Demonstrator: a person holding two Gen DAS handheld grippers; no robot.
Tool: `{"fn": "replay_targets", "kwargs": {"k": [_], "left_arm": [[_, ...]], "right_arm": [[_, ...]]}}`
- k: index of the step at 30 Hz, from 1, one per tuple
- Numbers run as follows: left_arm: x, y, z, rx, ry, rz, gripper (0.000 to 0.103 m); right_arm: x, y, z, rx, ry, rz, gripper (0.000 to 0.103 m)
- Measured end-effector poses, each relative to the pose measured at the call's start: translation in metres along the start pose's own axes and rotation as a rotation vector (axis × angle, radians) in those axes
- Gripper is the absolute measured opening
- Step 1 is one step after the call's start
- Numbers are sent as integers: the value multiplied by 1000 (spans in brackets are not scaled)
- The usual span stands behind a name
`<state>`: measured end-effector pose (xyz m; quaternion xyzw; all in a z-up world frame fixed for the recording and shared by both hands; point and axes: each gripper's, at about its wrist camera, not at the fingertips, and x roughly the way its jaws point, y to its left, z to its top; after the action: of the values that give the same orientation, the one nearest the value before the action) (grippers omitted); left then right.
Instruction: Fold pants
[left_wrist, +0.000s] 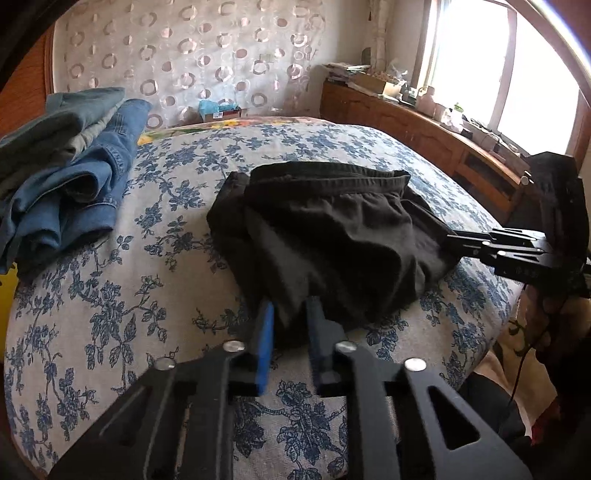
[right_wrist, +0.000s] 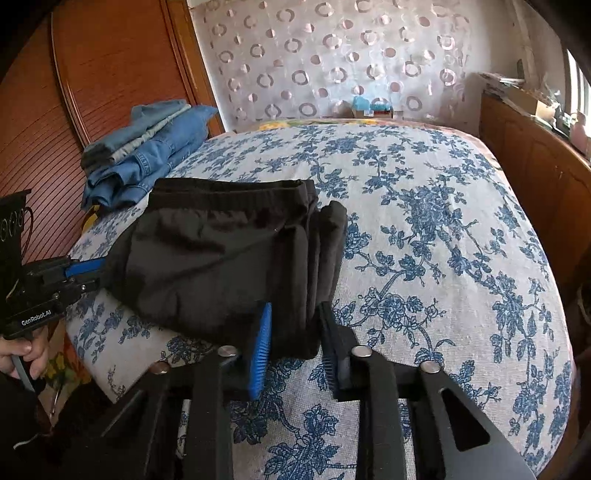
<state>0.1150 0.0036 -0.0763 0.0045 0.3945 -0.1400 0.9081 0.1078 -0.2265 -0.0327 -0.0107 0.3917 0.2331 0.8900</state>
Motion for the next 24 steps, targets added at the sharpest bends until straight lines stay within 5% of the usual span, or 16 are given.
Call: {"fn": "replay_targets", "kwargs": {"k": [6,24], "left_arm": [[-24,4,2,-44,-91,11,8],[-47,-17,-21,25,-60,-6,8]], "right_arm": [[-17,-3,-3,5,-69,-8,7],[-57,0,-31,7,-81,66,7]]}}
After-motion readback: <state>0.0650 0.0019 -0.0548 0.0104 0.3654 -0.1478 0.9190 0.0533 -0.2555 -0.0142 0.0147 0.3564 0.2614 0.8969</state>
